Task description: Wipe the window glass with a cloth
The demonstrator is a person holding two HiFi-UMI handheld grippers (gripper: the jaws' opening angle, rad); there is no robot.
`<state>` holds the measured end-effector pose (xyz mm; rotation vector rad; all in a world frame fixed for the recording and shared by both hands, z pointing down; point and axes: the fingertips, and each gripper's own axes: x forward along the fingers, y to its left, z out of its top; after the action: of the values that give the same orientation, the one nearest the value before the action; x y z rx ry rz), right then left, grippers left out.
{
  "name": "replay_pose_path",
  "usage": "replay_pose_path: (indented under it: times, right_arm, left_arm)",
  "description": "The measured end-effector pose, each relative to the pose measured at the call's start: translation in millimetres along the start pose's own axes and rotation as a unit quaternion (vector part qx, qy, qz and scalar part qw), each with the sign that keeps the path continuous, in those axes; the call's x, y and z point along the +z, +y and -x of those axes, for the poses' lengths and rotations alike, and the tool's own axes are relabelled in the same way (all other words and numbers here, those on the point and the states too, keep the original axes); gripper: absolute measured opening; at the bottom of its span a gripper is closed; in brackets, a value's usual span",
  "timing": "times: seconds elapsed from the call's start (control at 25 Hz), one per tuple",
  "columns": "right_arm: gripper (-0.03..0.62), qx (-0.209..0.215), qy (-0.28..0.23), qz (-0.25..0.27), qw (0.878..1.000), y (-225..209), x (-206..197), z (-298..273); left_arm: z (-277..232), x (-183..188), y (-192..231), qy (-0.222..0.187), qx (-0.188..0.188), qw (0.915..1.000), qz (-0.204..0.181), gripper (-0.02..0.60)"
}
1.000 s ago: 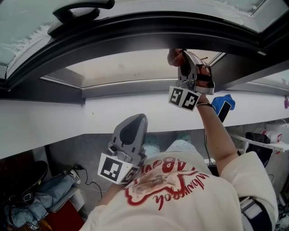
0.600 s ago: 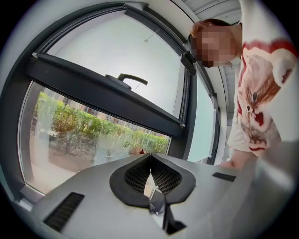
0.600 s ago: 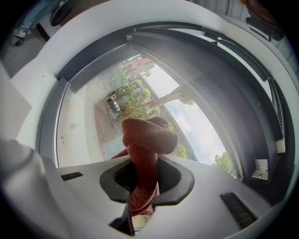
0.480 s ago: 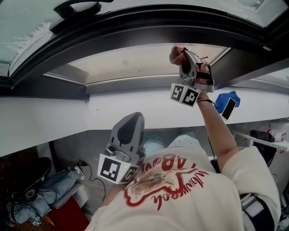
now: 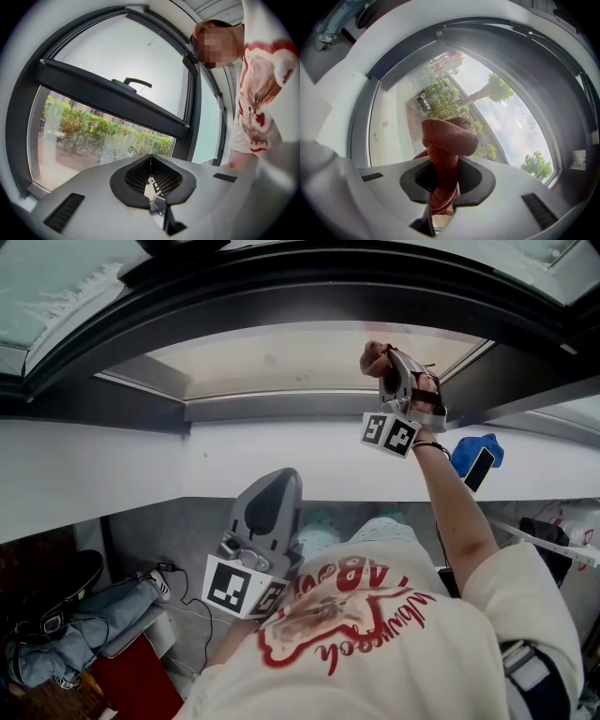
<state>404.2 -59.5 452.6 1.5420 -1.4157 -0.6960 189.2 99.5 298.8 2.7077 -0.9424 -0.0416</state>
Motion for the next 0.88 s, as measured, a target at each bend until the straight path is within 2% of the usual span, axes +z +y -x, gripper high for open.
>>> replay_pose_path:
  times: [0.36,0.88]
  right_arm:
    - [0.069,0.003,0.001,-0.019,1.000,7,-2,-3]
    - [0.070,0.024,0.008,-0.013,1.000,24,-8,-6]
  left_arm:
    - [1,-1,-3,-0.001,0.005,1.0000,-0.001,0.021]
    - [4,-1,0,0.001,0.010,0.9999,-0.004,0.021]
